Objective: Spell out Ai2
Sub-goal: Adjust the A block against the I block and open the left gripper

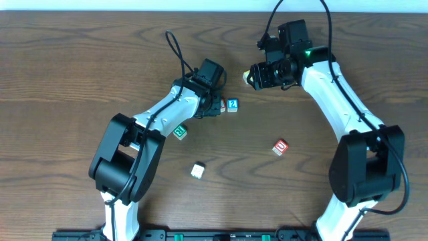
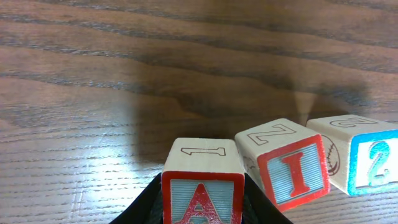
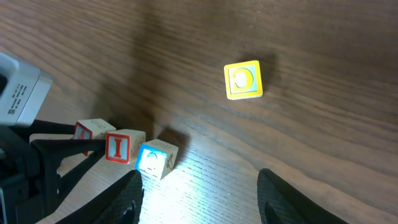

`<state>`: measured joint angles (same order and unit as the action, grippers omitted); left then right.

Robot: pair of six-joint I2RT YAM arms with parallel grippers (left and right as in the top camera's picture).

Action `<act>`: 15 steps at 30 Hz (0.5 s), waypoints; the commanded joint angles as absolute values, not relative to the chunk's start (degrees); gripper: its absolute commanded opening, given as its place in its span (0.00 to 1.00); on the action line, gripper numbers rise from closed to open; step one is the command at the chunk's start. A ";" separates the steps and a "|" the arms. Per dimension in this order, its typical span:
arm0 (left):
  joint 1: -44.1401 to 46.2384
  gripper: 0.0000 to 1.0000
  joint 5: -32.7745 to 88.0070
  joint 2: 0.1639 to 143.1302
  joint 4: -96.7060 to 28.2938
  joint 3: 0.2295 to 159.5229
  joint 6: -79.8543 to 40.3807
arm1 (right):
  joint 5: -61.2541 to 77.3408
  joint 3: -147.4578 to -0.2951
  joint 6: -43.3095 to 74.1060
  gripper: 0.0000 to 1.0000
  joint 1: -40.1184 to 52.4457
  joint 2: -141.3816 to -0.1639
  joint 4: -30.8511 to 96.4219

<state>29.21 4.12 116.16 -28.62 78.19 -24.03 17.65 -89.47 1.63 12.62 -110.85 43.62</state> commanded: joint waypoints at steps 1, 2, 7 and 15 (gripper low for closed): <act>29.32 0.06 4.10 117.91 -28.67 78.91 -24.49 | 18.46 -90.04 0.56 0.59 12.40 -110.26 43.40; 29.32 0.06 4.01 117.91 -28.21 78.91 -24.45 | 18.46 -90.04 0.56 0.59 12.40 -110.26 43.42; 29.28 0.06 3.88 117.91 -27.03 78.91 -24.43 | 18.46 -90.04 0.56 0.59 12.40 -110.26 43.44; 29.30 0.05 3.86 117.99 -26.59 78.91 -23.57 | 18.46 -90.04 0.54 0.59 12.40 -110.26 43.35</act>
